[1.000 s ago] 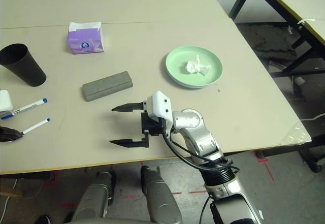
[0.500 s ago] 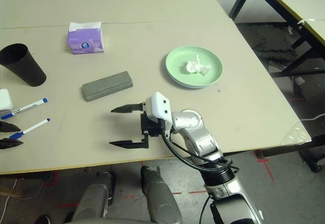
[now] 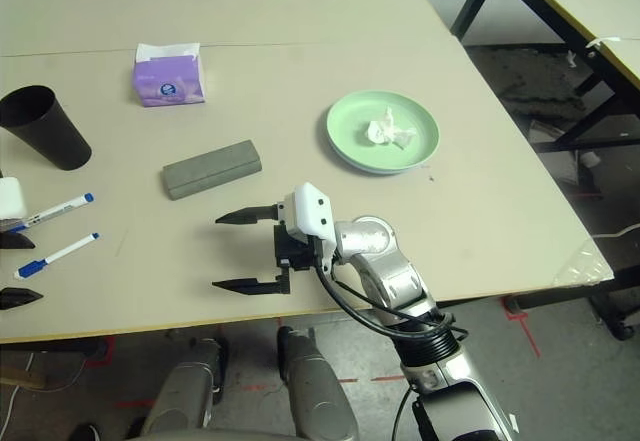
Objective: Organize and tidy the items on the table.
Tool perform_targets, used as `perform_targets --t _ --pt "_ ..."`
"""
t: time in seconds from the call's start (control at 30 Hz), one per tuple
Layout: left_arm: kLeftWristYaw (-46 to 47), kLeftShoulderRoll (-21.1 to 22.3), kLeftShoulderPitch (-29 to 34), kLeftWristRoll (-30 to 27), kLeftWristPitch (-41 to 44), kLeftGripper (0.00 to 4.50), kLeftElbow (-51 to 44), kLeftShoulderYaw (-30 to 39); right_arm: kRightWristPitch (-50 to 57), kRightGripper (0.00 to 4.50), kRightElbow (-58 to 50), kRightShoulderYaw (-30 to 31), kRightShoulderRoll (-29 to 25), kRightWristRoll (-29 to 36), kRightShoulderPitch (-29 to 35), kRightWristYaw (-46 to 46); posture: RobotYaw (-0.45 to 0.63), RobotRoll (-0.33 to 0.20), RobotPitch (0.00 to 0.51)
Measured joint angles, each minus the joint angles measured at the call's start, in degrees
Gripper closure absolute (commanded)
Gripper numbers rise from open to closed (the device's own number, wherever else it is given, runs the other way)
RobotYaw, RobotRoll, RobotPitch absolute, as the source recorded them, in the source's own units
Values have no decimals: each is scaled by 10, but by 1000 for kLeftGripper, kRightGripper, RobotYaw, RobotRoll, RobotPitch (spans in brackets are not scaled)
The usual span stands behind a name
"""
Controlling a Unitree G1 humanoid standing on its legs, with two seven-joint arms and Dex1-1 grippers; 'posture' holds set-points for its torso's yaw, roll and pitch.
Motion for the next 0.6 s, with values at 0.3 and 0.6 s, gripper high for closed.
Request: perform_targets --t 0.3,0.6 --pt "33 -42 -76 10 -24 15 39 -76 0 0 0 1 -1 0 -5 1 -12 0 258" --pt "49 -56 -97 11 -28 15 47 -93 0 0 0 1 -4 -1 -5 1 -14 0 258"
